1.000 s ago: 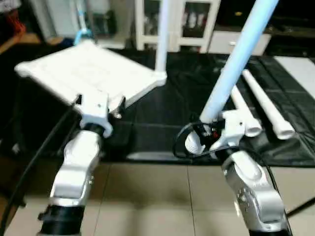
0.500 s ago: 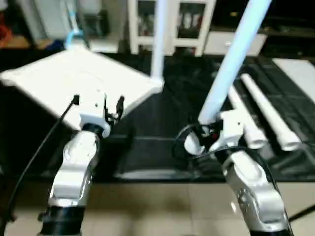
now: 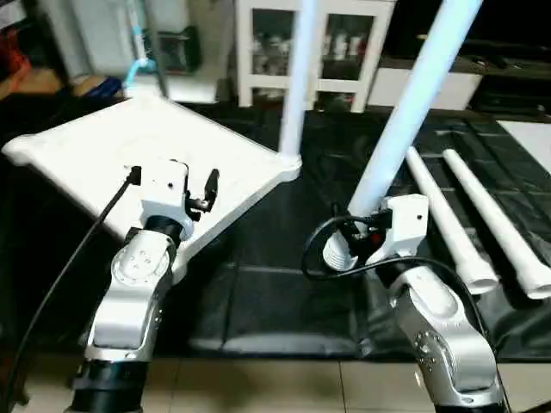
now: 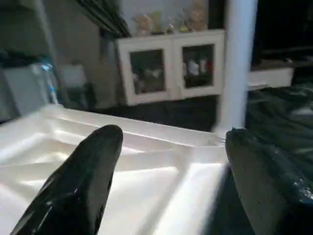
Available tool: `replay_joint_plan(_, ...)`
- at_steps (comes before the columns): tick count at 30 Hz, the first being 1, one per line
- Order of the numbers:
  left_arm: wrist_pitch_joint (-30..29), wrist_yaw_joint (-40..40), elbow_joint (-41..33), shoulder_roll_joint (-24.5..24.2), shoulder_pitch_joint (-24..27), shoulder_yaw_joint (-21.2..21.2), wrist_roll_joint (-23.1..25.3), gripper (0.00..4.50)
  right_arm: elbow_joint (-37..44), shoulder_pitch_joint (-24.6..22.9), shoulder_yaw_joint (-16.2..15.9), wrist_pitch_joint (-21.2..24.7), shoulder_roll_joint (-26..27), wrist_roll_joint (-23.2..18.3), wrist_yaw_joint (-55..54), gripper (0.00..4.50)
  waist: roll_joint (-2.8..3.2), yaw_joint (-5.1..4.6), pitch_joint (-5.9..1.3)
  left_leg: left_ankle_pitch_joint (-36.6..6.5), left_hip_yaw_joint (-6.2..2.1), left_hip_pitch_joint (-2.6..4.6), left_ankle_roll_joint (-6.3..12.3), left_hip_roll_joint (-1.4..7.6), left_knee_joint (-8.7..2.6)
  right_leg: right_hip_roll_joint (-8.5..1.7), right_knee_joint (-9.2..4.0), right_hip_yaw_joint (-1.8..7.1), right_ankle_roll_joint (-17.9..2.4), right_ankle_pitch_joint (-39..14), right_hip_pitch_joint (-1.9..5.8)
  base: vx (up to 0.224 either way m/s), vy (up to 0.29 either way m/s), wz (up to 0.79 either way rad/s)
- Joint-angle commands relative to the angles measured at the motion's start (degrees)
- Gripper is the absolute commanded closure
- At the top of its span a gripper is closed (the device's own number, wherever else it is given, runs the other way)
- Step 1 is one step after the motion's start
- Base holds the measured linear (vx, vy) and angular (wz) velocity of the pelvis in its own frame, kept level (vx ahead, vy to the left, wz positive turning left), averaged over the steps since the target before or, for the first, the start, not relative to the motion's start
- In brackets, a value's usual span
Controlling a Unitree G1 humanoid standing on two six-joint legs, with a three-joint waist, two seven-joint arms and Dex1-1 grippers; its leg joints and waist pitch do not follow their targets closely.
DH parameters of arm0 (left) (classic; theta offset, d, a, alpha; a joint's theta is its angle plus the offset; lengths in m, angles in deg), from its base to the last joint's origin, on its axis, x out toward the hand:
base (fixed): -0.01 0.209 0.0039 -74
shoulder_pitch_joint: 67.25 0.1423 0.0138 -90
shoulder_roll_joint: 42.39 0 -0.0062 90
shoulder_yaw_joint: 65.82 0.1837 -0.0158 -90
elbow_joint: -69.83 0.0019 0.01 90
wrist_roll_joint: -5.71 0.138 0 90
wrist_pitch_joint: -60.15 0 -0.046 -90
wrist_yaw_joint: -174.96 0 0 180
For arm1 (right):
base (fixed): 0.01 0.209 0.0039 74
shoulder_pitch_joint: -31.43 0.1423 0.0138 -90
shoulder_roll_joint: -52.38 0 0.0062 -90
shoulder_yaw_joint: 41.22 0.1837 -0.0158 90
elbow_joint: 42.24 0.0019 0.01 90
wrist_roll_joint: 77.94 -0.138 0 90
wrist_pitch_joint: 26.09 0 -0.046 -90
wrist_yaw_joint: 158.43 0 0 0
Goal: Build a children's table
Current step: Move to table
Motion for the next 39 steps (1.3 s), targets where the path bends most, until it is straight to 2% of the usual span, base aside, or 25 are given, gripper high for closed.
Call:
replay_joint_plan(1,0.08,0.71,0.45,-1.01,-0.80,-0.13,0.07,0.76,1.50,0.36,0.52,-0.23,0.44,0.10,-0.21,2.67,-0.71,2.96,-3.89,0.49,-1.99,-7.56,3.68,2.17,4.56,-10.67,-9.10,9.88,-14.99,-22.68,9.16,0.138,-0.005,0.00)
replay_joint_plan(2,0.07,0.86,0.60,-1.07,-0.91,-0.18,-0.08,0.76,1.60,0.25,0.43,-0.29,0.60,0.25,-0.27,2.67,-0.61,2.97,-3.58,2.22,-2.20,-8.57,2.94,2.34,4.76,-9.97,-8.77,9.03,-16.49,-18.45,9.09,0.138,-0.005,0.00)
replay_joint_plan(4,0.08,1.14,0.84,-1.09,-0.98,-0.02,0.01,0.76,1.66,0.12,0.39,-0.55,0.69,0.47,-0.45,2.67,0.58,3.02,-3.20,7.96,-1.98,-8.20,1.89,3.24,1.32,-6.12,-8.27,4.74,-19.68,-11.81,7.38,0.129,0.027,0.03)
replay_joint_plan(5,0.08,1.18,0.91,-1.08,-0.98,0.04,0.06,0.76,1.63,0.11,0.40,-0.65,0.70,0.53,-0.53,2.67,3.34,2.24,-3.27,11.67,-1.32,-5.65,2.49,4.61,-3.94,-2.20,-7.62,0.34,-16.30,-11.97,6.11,0.128,0.039,0.05)
replay_joint_plan(6,0.06,1.26,0.90,-1.03,-1.01,0.25,0.21,0.76,1.65,0.19,0.49,-0.72,0.62,0.58,-0.61,2.67,5.38,0.55,-2.07,-0.97,-4.27,-1.41,3.68,6.96,-7.38,2.33,-3.85,-2.80,-10.40,-13.89,2.28,0.156,0.083,0.02)
replay_joint_plan(7,-0.01,1.25,0.94,-0.93,-1.08,0.39,0.31,0.76,1.66,0.29,0.58,-0.72,0.56,0.56,-0.63,2.67,4.96,-1.42,-3.50,-15.10,-8.67,3.93,5.97,11.66,-8.97,1.52,1.67,-1.85,-7.45,-11.04,-1.43,0.182,0.092,0.05)
replay_joint_plan(8,-0.30,0.99,0.99,-0.75,-1.14,0.46,0.46,0.76,1.71,0.38,0.60,-0.73,0.46,0.53,-0.53,2.67,5.16,-1.21,-3.52,-16.44,-9.56,4.75,7.78,12.23,-8.88,0.90,2.94,-1.43,-5.59,-8.73,-2.37,0.182,0.092,0.05)
replay_joint_plan(9,-0.38,0.86,1.12,-0.54,-1.23,0.50,0.50,0.76,1.68,0.49,0.54,-0.78,0.27,0.51,-0.41,2.67,4.65,-1.82,-3.61,-9.88,-9.80,4.94,14.72,11.74,-8.18,0.36,4.21,-1.39,-1.07,-4.82,-3.95,0.163,0.057,0.04)
replay_joint_plan(11,0.29,1.04,1.23,-0.02,-1.22,0.18,-0.23,0.76,1.61,0.67,0.48,-0.74,0.10,0.47,-0.31,2.67,3.08,-1.45,-3.14,-1.65,-7.79,4.29,20.22,10.93,-7.81,-0.94,3.98,-0.60,1.50,0.08,-5.59,0.133,0.038,0.00)
replay_joint_plan(12,0.36,0.93,1.04,0.06,-1.12,0.17,-0.12,0.76,1.61,0.76,0.44,-0.72,0.02,0.41,-0.27,2.67,1.19,-1.22,-3.44,4.70,-5.55,2.39,19.28,8.43,-6.13,-2.78,-0.19,1.44,-0.01,7.85,-4.84,0.111,-0.001,0.03)
replay_joint_plan(13,0.36,0.93,1.04,0.06,-1.12,0.17,-0.12,0.76,1.61,0.76,0.44,-0.72,0.02,0.41,-0.27,2.67,0.04,-0.47,-3.40,3.78,-3.29,-0.26,16.58,5.68,-4.67,-4.24,-3.08,3.00,-0.74,11.93,-3.00,0.111,-0.049,0.11)
replay_joint_plan(14,0.62,0.98,0.85,0.16,-0.82,-0.02,-0.50,0.76,1.60,0.82,0.40,-0.75,-0.05,0.46,-0.09,2.67,-1.45,1.59,-4.41,3.60,-1.30,-6.10,10.70,0.70,1.49,-8.94,-4.96,8.73,-5.06,18.38,4.08,0.111,-0.049,0.11)
replay_joint_plan(15,0.43,0.66,0.63,-0.05,-0.44,-0.20,-0.33,0.76,1.64,0.95,0.20,-0.95,-0.21,0.80,0.17,2.67,-1.01,2.32,-4.69,11.57,-2.74,-7.00,4.16,2.55,0.01,-9.01,-2.00,7.29,-6.24,37.51,4.63,0.102,-0.051,0.05)
replay_joint_plan(16,0.11,0.51,0.50,-0.21,-0.11,-0.44,-0.49,0.76,1.76,1.05,0.10,-1.09,-0.31,0.97,0.49,2.67,-0.89,2.15,-4.64,15.88,-2.43,-6.99,1.42,2.33,-1.60,-6.48,-0.70,5.13,-5.55,46.78,4.22,0.068,-0.036,-0.12)
replay_joint_plan(17,-0.07,0.49,0.51,-0.60,0.13,-0.64,-0.46,0.76,1.82,1.15,0.09,-1.10,-0.39,0.96,0.76,2.67,0.18,2.08,-4.54,21.16,-2.19,-6.16,-1.40,2.31,-2.98,-2.91,0.00,2.96,-4.83,55.14,3.10,0.068,-0.036,-0.12)
replay_joint_plan(18,-0.07,0.41,0.54,-0.93,0.26,-0.86,-0.34,0.76,1.85,1.23,0.09,-1.05,-0.48,0.97,0.93,2.67,1.21,2.01,-4.58,19.40,-2.50,-4.87,-2.04,3.67,-3.50,-2.49,-0.44,2.36,-5.27,49.82,2.31,0.000,0.000,0.00)
replay_joint_plan(20,-0.56,1.26,0.07,-1.82,0.90,-2.23,-1.54,0.76,1.92,1.17,0.04,-0.98,-0.75,0.99,1.39,2.67,0.97,1.62,-3.92,11.50,-3.16,-3.58,-3.04,5.92,-4.70,-2.78,-1.78,2.09,-9.73,30.06,1.73,0.000,0.000,0.00)
replay_joint_plan(21,-0.40,2.04,-0.10,-2.73,1.23,-2.50,-1.61,0.76,1.89,1.18,-0.03,-0.93,-0.93,1.05,1.55,2.67,1.63,1.63,-3.75,6.99,-2.99,-2.56,-2.85,6.61,-4.93,-2.98,-2.77,2.09,-12.77,19.68,0.84,0.000,0.000,0.00)
replay_joint_plan(22,-0.23,2.75,-0.21,-3.55,1.50,-2.66,-1.58,0.76,1.85,1.20,-0.10,-0.90,-1.08,1.10,1.67,2.67,1.68,1.24,-3.15,2.91,-2.79,-2.74,-2.61,7.00,-5.76,-3.17,-3.38,2.00,-14.41,12.88,0.87,0.000,0.000,0.00)
replay_joint_plan(25,-1.97,9.49,-2.04,-8.34,2.71,-5.75,-5.30,0.76,1.86,1.37,-0.55,-0.68,-1.74,0.65,2.23,2.67,0.71,1.36,-2.40,-8.57,-1.43,-2.34,-4.18,7.24,-6.75,-3.71,-4.55,2.41,-14.61,-1.61,0.12,-0.036,0.020,0.05)
replay_joint_plan(27,-3.17,12.09,-2.79,-10.87,3.02,-6.06,-5.40,0.76,1.83,1.49,-0.66,-0.58,-1.99,0.54,2.43,2.67,1.03,1.45,-2.34,-10.65,-1.09,-2.29,-5.28,7.23,-6.97,-3.65,-4.71,2.51,-13.50,-4.79,-0.24,-0.054,0.017,0.04)
replay_joint_plan(28,-7.36,16.47,-4.00,-16.32,3.59,-6.94,-5.82,0.76,1.56,1.79,-0.85,-0.32,-2.13,0.25,2.96,2.67,-0.25,1.72,-2.23,-10.13,-0.64,-2.26,-5.86,7.34,-7.13,-3.76,-4.83,2.64,-12.13,-6.30,-0.63,0.000,0.000,0.00)
replay_joint_plan(32,-15.70,21.34,-3.61,-26.57,4.05,-9.25,-5.33,0.76,1.31,2.16,-1.47,0.04,-2.23,0.11,4.13,2.67,-0.07,1.60,-1.99,-10.17,-0.43,-2.62,-7.51,7.27,-7.53,-3.60,-4.73,2.66,-10.17,-7.82,-1.08,0.000,0.000,0.00)
replay_joint_plan(35,-20.46,17.87,-0.69,-28.48,2.45,-11.11,-3.21,0.76,1.26,2.39,-1.77,0.09,-2.38,-0.05,4.90,2.67,-1.22,1.79,-2.11,-8.96,0.11,-2.53,-7.04,7.23,-7.25,-3.75,-4.68,2.91,-10.77,-6.15,-1.19,0.000,0.000,0.00)
replay_joint_plan(39,-21.78,16.30,0.52,-28.90,1.75,-11.45,-2.42,0.76,1.17,2.54,-1.87,0.06,-2.45,-0.16,5.15,2.67,-1.07,2.66,-2.47,-2.20,0.20,-2.62,-6.24,7.42,-7.10,-3.75,-4.01,2.78,-11.62,1.90,-0.87,0.000,0.000,0.00)
